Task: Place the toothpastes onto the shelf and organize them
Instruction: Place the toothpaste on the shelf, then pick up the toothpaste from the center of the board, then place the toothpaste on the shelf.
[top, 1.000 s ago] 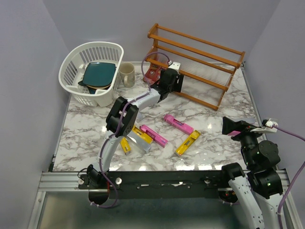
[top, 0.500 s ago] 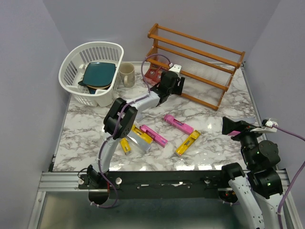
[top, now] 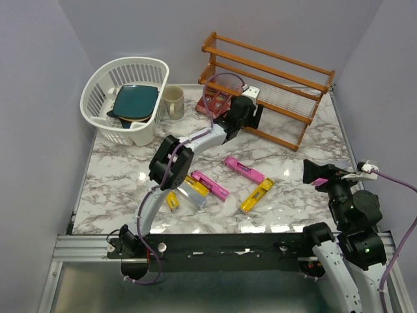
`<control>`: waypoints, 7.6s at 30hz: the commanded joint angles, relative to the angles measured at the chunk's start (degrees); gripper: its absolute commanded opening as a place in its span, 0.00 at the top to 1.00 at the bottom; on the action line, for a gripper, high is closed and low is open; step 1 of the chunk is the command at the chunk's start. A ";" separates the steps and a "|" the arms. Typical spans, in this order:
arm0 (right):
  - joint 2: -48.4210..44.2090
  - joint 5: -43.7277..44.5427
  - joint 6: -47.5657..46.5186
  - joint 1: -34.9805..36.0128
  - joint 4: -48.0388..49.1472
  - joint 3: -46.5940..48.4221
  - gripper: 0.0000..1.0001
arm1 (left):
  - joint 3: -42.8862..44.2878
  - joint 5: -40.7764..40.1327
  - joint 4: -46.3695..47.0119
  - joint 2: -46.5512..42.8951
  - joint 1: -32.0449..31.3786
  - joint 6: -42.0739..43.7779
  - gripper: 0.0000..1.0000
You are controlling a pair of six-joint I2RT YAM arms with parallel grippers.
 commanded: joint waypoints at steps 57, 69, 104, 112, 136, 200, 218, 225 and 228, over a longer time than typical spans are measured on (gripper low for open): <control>11.57 -25.65 -3.15 0.35 1.49 0.06 0.00 | -25.38 -6.46 -11.81 -39.03 2.23 -5.51 0.01; 31.26 -36.67 -1.04 7.36 16.34 -7.59 0.00 | -41.65 -19.55 -30.54 -67.25 4.95 -12.70 0.01; 75.04 -4.05 -14.40 45.08 32.96 1.29 0.31 | -61.09 -3.66 -30.91 -95.39 28.94 -6.03 0.01; 78.74 -3.87 -15.45 46.23 32.78 2.25 0.37 | -61.44 0.12 -30.30 -95.39 30.79 -6.21 0.01; 59.68 -1.33 -3.77 46.14 31.99 -4.86 0.71 | -62.32 2.85 -29.68 -95.56 32.20 -6.47 0.01; 71.35 -23.56 54.59 1.32 74.62 -15.86 0.65 | -65.48 7.33 -28.54 -98.46 32.20 -7.70 0.01; 90.60 -23.30 66.19 -5.80 81.82 -7.68 0.59 | -65.75 7.68 -28.54 -98.11 31.67 -7.70 0.01; 93.50 -24.00 66.99 -7.82 81.93 -6.01 0.49 | -65.74 7.68 -28.54 -98.29 31.14 -7.70 0.01; 94.29 -24.00 67.34 -8.53 81.12 -6.44 0.48 | -65.75 7.60 -28.54 -98.38 31.06 -7.70 0.01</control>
